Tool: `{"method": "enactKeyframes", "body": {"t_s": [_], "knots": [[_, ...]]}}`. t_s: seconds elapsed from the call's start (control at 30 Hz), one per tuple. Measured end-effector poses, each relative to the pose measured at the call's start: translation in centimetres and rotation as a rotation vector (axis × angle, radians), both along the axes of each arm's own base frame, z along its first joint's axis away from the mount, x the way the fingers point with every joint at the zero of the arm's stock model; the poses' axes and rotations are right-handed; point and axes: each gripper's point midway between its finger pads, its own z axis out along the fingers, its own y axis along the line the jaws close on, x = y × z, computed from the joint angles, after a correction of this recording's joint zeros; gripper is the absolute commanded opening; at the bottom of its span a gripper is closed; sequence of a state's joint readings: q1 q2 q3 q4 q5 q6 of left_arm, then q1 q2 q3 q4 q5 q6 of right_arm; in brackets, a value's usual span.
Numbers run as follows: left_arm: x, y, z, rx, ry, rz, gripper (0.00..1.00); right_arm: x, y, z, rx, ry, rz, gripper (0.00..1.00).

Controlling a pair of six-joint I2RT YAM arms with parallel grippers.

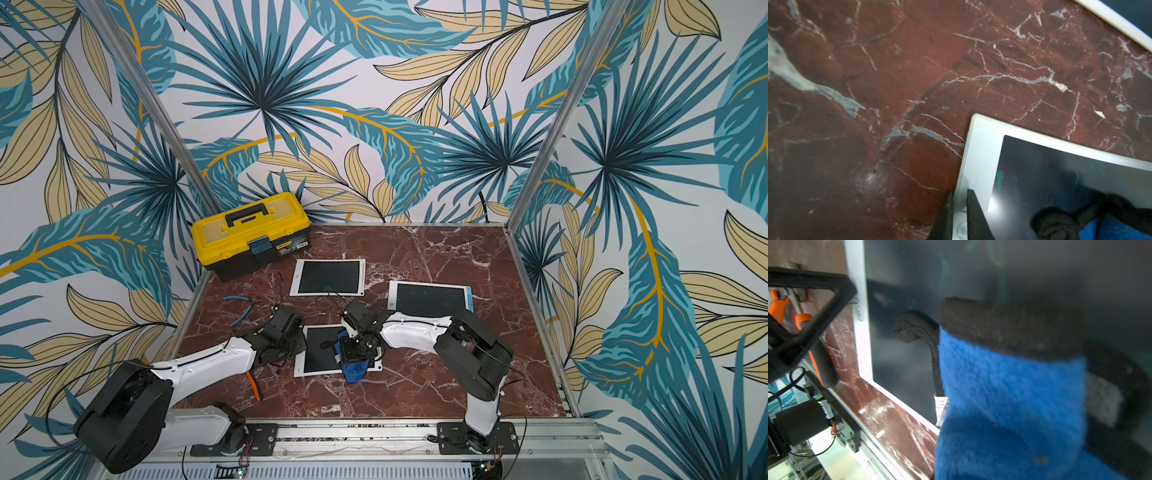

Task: Wipe the drawing tablet
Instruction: Wipe the dirt from the drawing tablet.

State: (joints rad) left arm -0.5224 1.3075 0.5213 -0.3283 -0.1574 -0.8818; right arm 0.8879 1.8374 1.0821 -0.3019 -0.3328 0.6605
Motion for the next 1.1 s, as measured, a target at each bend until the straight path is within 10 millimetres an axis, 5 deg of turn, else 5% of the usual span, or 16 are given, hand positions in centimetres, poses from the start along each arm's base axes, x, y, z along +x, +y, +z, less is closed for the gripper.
{"method": "enactKeyframes", "body": {"t_s": [0.23, 0.4, 0.53, 0.8, 1.1], "knots": [[0.0, 0.0, -0.2, 0.004, 0.005, -0.002, 0.14, 0.4, 3.4, 0.4, 0.054, 0.024, 0.020, 0.00], [0.0, 0.0, -0.2, 0.004, 0.005, -0.003, 0.14, 0.5, 3.4, 0.2, 0.053, 0.032, 0.010, 0.00], [0.2, -0.2, -0.2, -0.005, -0.001, -0.005, 0.14, 0.9, 1.6, -0.1, 0.059, 0.035, -0.022, 0.00], [0.6, -0.7, -0.2, -0.026, -0.013, -0.011, 0.14, 1.9, -5.4, 0.0, 0.008, 0.026, -0.133, 0.00], [0.7, -0.8, -0.1, -0.028, -0.016, -0.011, 0.14, 0.9, -6.1, 0.0, -0.005, 0.021, -0.118, 0.00]]}}
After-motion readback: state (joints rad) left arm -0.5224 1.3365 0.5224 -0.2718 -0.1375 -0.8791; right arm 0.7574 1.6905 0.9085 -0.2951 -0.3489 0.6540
